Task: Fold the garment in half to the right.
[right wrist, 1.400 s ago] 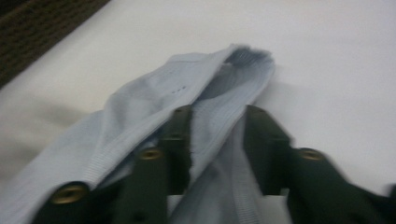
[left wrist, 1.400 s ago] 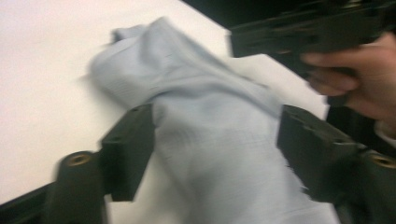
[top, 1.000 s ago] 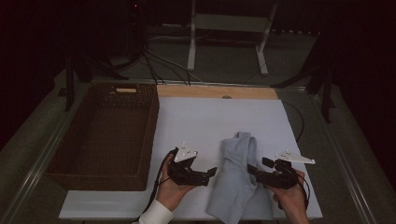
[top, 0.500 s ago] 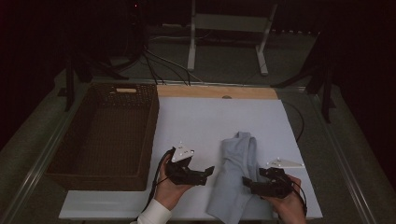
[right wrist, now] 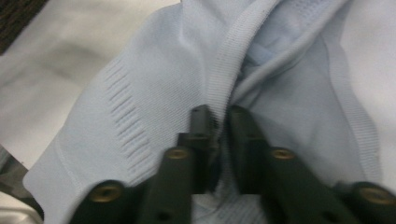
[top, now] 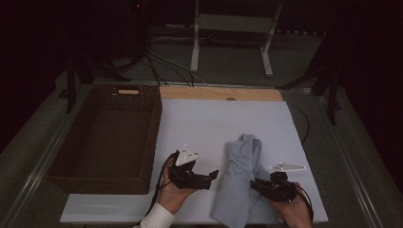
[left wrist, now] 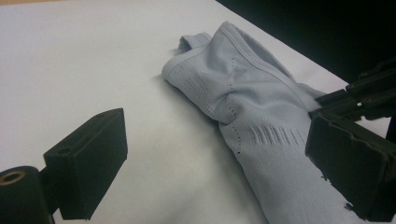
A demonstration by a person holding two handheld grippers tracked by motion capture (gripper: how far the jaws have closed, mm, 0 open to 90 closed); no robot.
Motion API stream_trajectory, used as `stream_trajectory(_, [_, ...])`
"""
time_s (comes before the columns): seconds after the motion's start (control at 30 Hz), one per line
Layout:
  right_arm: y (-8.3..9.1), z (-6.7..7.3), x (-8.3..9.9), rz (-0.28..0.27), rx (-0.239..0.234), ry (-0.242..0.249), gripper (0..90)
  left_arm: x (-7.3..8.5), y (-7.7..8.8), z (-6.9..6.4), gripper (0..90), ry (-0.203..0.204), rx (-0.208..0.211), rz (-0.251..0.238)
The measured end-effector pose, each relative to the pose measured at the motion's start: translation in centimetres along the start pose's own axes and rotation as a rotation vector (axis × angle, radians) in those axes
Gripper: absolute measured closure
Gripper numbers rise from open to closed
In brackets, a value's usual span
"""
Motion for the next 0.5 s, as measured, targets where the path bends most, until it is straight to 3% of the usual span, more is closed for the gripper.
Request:
stream_trajectory(0.07, [0.3,-0.1,-0.3,-0.017,0.001,0.007,84.9,0.0,0.0,0.0,6.9,0.000,0.002,0.000])
stream_trajectory(0.3, [1.3,-0.4,-2.3,-0.101,0.078,0.079,85.4,0.0,-0.2,-0.2,6.9,0.003,0.009,-0.001])
stream_trajectory(0.5, [1.8,-1.6,-3.0,-0.133,0.123,0.065,85.6,0.1,-0.2,-0.2,6.9,0.005,0.010,0.001])
Point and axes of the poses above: each handheld gripper's, and its own axes: y roughly backward along the jaws, x roughly out of its underside, z roughly to its left, the point moved 10 cm from there along -y, roughly forward along the jaws, and after that the axes turned 2 degrees about -z, right-handed, at the moved point
